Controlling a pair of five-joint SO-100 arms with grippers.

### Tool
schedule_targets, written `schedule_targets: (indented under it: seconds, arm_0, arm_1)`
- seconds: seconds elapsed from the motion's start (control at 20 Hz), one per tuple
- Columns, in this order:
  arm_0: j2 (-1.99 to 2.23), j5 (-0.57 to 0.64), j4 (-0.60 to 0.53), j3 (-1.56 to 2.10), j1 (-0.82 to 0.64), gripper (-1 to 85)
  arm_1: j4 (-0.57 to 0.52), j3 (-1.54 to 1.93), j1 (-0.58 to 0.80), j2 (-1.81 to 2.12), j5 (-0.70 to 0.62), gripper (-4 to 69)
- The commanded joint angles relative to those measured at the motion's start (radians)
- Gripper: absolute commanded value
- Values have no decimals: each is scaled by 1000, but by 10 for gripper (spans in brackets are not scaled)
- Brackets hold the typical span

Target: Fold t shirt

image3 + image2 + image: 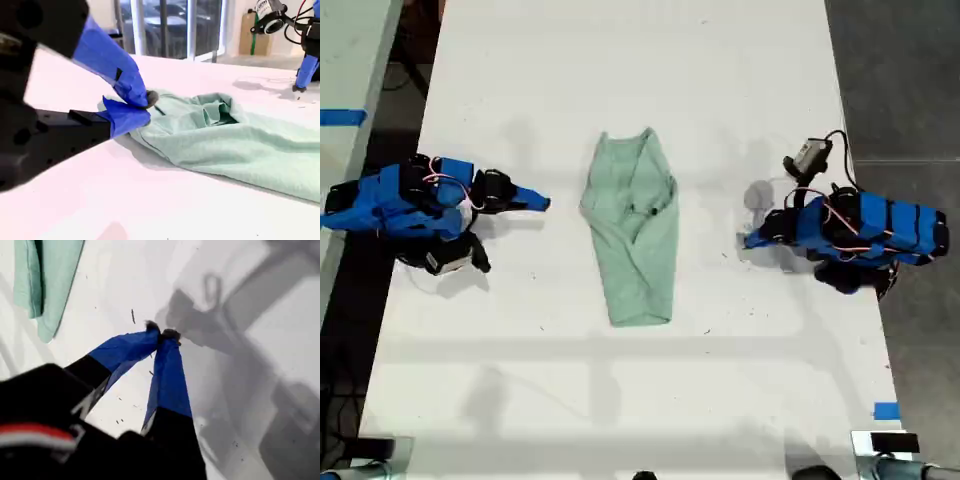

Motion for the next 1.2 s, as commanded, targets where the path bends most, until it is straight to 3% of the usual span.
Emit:
schedule_targets:
  seconds: [0.0, 0.3, 0.5, 0.75, 0.95, 1.05, 1.15]
  arm_0:
    - [0, -25, -37, 2, 48, -2]
    - [-247, -72, -100, -141, 43, -3]
    - [-1057, -74, -184, -678, 137, -3]
    - [-1793, -290, -51, -1350, 394, -2]
    - [-2131, -345, 15, -1726, 491, -2]
    - [-2194, -356, 55, -1799, 494, 153]
    - [-2253, -354, 110, -1864, 485, 218]
  arm_1:
    - [14, 20, 32, 8, 61, -8]
    - [17, -61, -5, -26, 121, -8]
    - [-193, -469, -147, -746, 209, -7]
    - [-313, -1120, -339, -1514, 155, -7]
    - [-341, -1407, -425, -1829, 132, -5]
    - [-330, -1503, -437, -1913, 115, 105]
    - [-325, -1540, -439, -1950, 110, 140]
